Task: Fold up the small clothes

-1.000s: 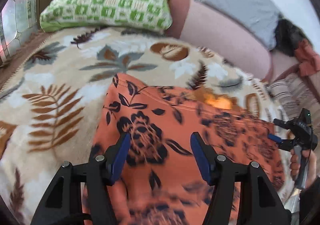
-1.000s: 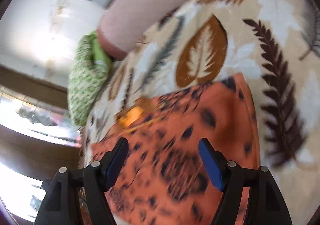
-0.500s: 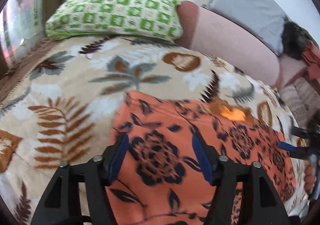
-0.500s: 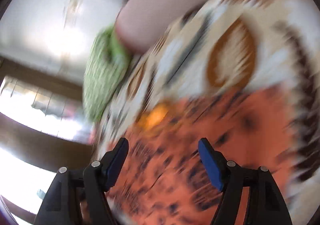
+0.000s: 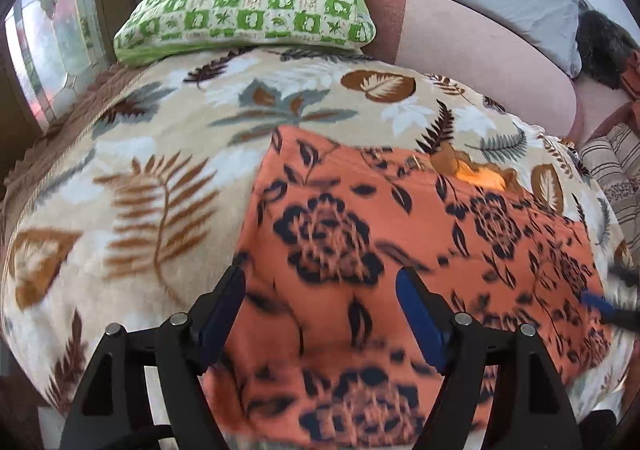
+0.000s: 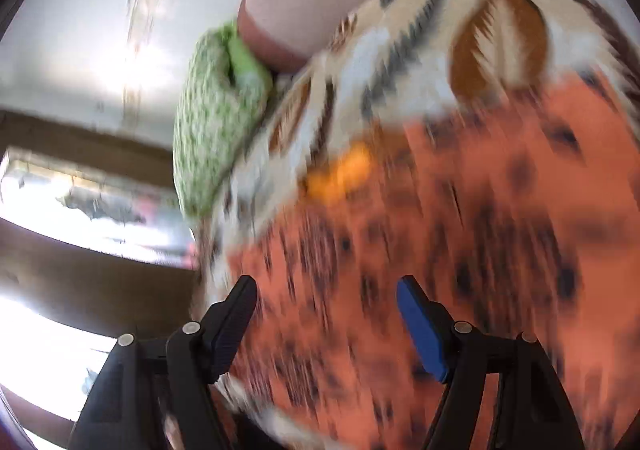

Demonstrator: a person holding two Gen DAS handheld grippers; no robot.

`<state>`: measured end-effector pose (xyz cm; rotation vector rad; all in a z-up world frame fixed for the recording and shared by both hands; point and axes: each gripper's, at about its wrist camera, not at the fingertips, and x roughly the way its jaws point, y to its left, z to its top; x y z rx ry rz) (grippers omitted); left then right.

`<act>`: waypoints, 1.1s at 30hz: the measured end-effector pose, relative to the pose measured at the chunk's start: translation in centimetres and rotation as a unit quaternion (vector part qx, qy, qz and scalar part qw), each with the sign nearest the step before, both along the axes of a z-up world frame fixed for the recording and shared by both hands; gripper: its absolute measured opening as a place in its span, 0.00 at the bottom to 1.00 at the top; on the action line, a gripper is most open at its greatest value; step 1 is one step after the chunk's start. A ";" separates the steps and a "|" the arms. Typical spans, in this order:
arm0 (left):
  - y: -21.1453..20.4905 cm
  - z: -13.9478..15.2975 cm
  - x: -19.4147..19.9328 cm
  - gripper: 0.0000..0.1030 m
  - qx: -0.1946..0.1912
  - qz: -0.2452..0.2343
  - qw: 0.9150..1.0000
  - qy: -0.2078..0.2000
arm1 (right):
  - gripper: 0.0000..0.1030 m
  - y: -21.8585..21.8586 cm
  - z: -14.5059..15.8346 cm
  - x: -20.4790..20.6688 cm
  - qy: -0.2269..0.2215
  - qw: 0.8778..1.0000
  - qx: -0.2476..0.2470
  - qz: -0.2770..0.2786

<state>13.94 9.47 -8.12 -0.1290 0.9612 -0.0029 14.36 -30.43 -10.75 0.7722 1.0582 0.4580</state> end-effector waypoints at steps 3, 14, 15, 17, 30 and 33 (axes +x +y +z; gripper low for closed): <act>-0.4 0.2 -1.5 0.76 0.002 -0.001 1.000 0.002 | 0.73 -0.8 -1.2 -4.0 0.006 1.000 -0.011 -0.005; -0.9 3.0 -5.8 0.76 -0.005 0.002 1.000 -0.011 | 0.75 -0.9 -1.5 -4.4 0.009 0.998 0.007 -0.067; -1.0 3.1 -5.9 0.76 -0.006 0.001 1.000 -0.011 | 0.76 -0.4 -1.8 -4.1 0.014 0.998 0.002 -0.060; -1.2 3.1 -6.2 0.76 -0.013 -0.002 1.000 -0.008 | 0.80 0.1 -4.0 -3.1 0.066 0.996 -0.011 -0.057; -1.7 3.9 -7.3 0.76 -0.012 -0.012 1.000 -0.010 | 0.82 1.5 -4.4 -2.0 0.073 0.996 -0.030 -0.051; -1.5 4.3 -7.4 0.76 -0.012 -0.010 1.000 -0.015 | 0.82 2.3 -3.6 -1.7 0.069 0.995 -0.042 -0.058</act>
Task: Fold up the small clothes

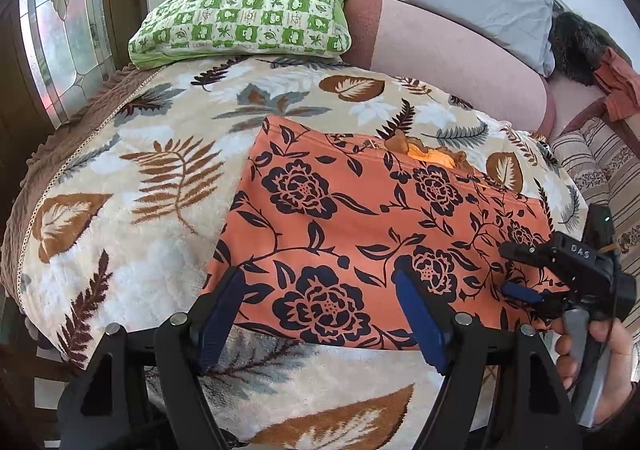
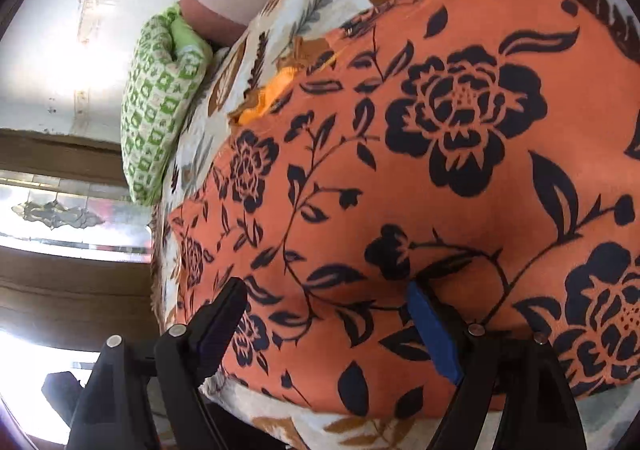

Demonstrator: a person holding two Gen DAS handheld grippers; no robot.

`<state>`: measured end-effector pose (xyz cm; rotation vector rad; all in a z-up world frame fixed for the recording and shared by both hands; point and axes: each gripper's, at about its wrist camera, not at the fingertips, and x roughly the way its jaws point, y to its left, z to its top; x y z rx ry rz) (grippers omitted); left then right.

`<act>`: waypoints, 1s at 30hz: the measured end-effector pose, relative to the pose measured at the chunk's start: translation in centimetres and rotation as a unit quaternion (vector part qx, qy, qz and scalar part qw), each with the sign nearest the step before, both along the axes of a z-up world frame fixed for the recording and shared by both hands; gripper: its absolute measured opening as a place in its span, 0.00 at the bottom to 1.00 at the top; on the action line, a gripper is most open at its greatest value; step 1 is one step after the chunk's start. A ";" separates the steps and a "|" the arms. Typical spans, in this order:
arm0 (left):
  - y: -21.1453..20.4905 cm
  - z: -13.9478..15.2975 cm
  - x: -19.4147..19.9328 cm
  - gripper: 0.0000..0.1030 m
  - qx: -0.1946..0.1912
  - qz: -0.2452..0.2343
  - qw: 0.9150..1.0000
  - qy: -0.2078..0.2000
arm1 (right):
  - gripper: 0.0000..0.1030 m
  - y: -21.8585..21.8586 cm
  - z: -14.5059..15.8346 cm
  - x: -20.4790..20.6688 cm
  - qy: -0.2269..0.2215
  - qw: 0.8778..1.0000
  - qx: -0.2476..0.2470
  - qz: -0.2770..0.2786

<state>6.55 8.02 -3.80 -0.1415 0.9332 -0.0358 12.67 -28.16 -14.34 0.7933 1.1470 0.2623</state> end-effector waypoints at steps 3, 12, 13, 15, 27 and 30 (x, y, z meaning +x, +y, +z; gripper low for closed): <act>0.2 0.3 0.0 0.76 -0.001 0.004 1.000 -0.005 | 0.83 2.6 2.7 0.7 -0.057 0.997 -0.043 0.028; 0.1 0.5 -0.9 0.76 0.016 0.002 1.000 -0.010 | 0.84 3.0 1.1 -0.4 -0.047 0.996 -0.062 0.041; 0.1 0.6 -0.9 0.76 0.021 0.006 1.000 -0.012 | 0.84 3.0 1.7 -0.7 -0.059 0.996 -0.057 0.045; 0.2 0.7 -1.0 0.76 0.023 0.010 1.000 -0.010 | 0.84 3.1 2.7 -1.2 -0.079 0.994 -0.060 0.050; -0.2 0.5 -1.5 0.76 0.027 0.015 0.999 -0.010 | 0.85 2.6 3.1 -2.2 -0.095 0.991 -0.075 0.053; -1.1 -0.7 -1.3 0.76 0.036 0.001 0.999 0.006 | 0.87 1.7 -0.2 -1.1 -0.046 0.996 -0.057 0.055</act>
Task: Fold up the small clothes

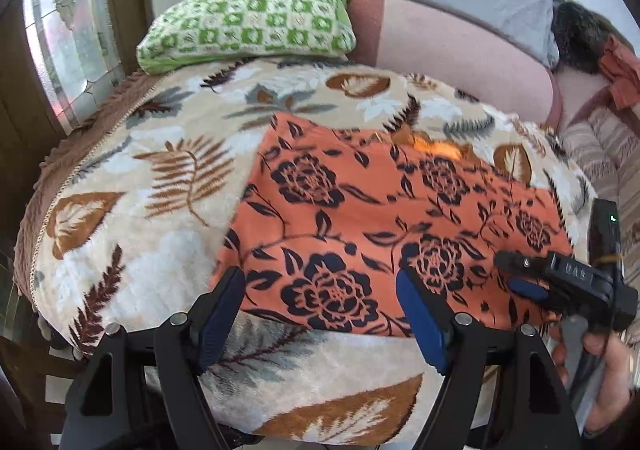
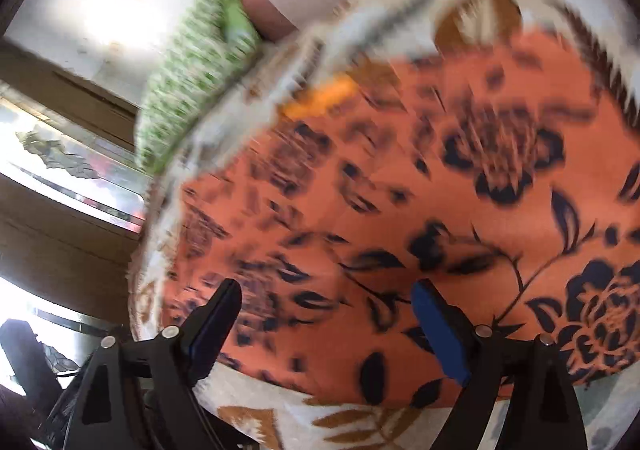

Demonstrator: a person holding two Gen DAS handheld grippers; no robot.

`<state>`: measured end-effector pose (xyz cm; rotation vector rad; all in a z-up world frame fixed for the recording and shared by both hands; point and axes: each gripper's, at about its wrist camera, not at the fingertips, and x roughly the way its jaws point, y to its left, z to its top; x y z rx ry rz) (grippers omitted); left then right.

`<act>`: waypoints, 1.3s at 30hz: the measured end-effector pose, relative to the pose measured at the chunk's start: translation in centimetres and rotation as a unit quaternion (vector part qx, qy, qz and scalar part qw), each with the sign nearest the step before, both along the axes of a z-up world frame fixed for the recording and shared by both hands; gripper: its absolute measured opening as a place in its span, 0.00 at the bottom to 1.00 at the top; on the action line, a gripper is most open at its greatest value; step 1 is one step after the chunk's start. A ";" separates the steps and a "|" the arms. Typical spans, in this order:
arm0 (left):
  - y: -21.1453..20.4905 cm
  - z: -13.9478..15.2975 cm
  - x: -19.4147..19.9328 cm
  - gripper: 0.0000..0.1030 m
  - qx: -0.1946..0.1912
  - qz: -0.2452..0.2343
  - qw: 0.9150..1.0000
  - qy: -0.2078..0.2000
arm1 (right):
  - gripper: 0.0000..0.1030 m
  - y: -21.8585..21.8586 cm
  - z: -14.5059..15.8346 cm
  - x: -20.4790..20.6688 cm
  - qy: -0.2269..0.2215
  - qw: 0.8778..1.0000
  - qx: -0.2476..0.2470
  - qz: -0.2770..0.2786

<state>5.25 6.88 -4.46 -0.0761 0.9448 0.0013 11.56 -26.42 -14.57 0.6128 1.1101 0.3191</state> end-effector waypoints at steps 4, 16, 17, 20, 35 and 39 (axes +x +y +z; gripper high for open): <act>-0.4 -1.1 0.1 0.76 0.014 -0.002 1.000 0.006 | 0.87 -1.2 2.8 -1.4 -0.047 0.998 0.031 -0.018; -2.4 -5.8 2.1 0.76 0.034 -0.015 0.999 0.033 | 0.87 -12.4 -1.3 -13.3 0.000 0.973 0.143 -0.182; -2.6 -5.9 2.3 0.76 0.031 -0.020 0.999 0.033 | 0.87 -13.4 -1.6 -13.3 -0.001 0.969 0.150 -0.196; -3.1 -5.7 2.3 0.76 0.031 -0.024 0.999 0.023 | 0.87 -15.5 -2.6 -12.2 0.005 0.955 0.188 -0.230; -4.5 -5.1 4.4 0.76 0.038 -0.039 0.998 -0.015 | 0.10 -14.8 1.9 -9.4 -0.058 0.980 0.069 -0.175; -6.4 -7.3 6.2 0.76 0.071 -0.060 0.995 0.017 | 0.21 -16.2 -1.6 -8.4 0.027 0.983 0.058 -0.172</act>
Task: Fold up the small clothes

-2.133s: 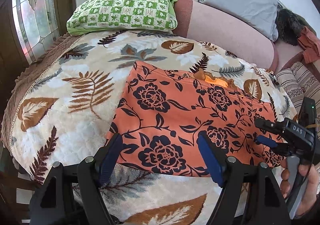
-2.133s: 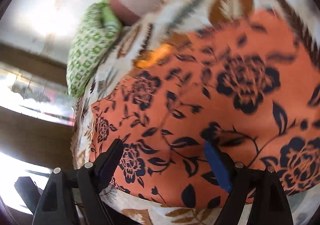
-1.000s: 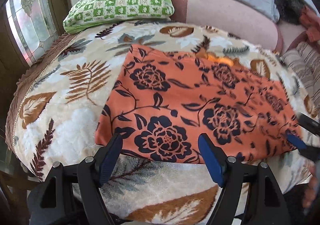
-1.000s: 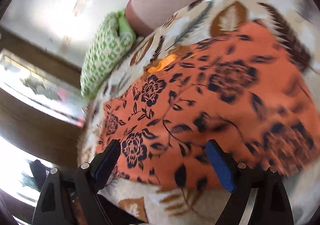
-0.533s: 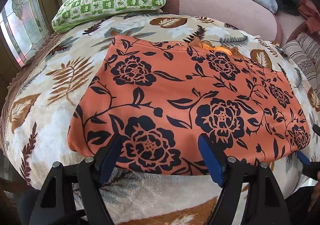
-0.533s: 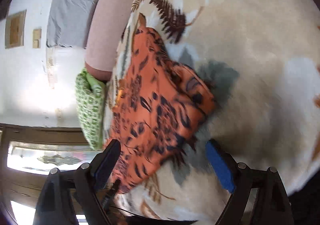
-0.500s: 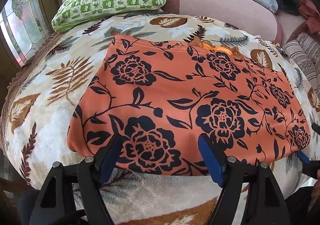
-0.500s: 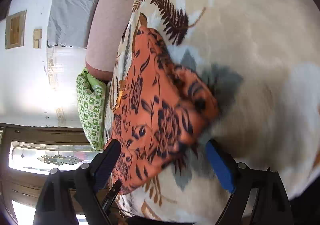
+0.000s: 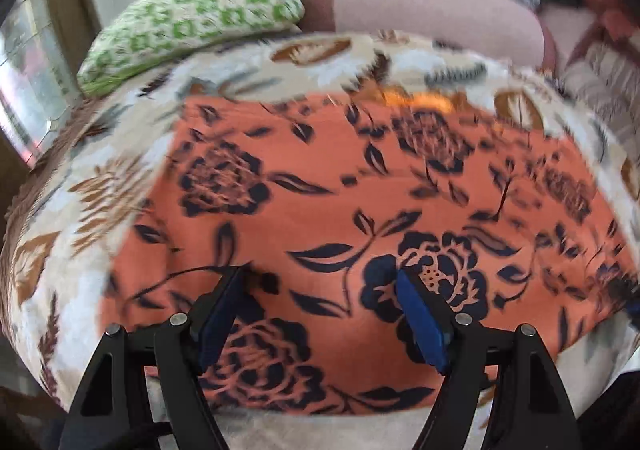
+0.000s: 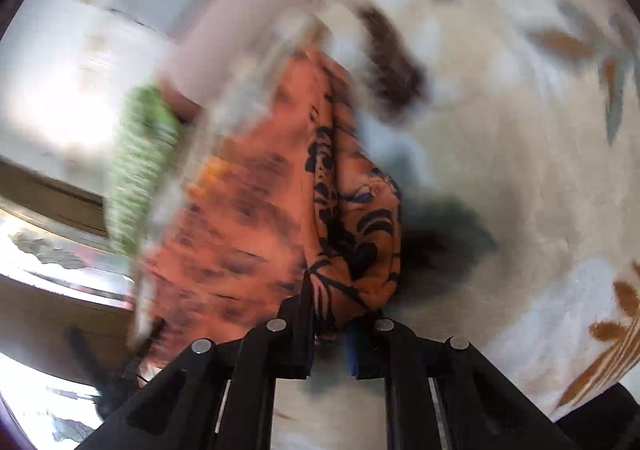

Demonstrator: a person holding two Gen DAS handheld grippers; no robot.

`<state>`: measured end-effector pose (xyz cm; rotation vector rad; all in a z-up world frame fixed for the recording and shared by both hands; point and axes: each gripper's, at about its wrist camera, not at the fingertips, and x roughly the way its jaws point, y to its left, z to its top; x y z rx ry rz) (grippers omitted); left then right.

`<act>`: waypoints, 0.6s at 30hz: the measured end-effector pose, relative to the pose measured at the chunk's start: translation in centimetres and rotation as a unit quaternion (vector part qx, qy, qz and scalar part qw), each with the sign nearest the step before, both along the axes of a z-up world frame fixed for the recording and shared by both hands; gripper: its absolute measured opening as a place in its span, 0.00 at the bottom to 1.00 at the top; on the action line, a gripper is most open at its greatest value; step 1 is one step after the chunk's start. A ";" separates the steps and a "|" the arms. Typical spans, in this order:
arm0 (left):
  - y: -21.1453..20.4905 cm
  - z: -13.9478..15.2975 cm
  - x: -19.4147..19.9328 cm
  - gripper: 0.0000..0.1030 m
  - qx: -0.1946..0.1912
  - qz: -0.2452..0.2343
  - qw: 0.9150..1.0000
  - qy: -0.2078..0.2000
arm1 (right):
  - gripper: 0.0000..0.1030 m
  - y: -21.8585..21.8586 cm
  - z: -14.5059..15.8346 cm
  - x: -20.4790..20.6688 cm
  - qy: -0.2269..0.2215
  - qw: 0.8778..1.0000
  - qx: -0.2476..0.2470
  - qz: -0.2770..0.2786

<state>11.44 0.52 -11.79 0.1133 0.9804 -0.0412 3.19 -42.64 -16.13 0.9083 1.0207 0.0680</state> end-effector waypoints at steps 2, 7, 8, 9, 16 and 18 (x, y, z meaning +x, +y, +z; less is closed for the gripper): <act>-0.2 -0.3 0.1 0.76 0.009 -0.005 1.000 -0.001 | 0.39 -1.2 1.2 -1.0 -0.029 0.999 -0.009 -0.020; 0.7 0.9 0.4 0.76 -0.030 0.009 0.999 -0.025 | 0.69 -4.2 4.4 1.1 -0.085 0.996 -0.023 -0.009; 0.8 0.8 0.5 0.76 -0.031 0.010 0.999 -0.027 | 0.69 -4.5 4.3 2.6 -0.087 0.996 -0.008 0.008; 0.7 0.4 0.7 0.76 -0.028 0.008 0.999 -0.023 | 0.69 -4.9 4.0 4.2 -0.087 0.996 0.005 0.025; 0.2 -0.8 0.8 0.79 0.003 -0.015 1.000 -0.024 | 0.69 -5.4 -0.6 15.0 -0.042 0.994 0.039 0.096; 0.3 -1.0 0.8 0.79 0.001 -0.018 1.000 -0.024 | 0.27 -4.7 -0.6 15.8 -0.040 0.993 0.035 0.101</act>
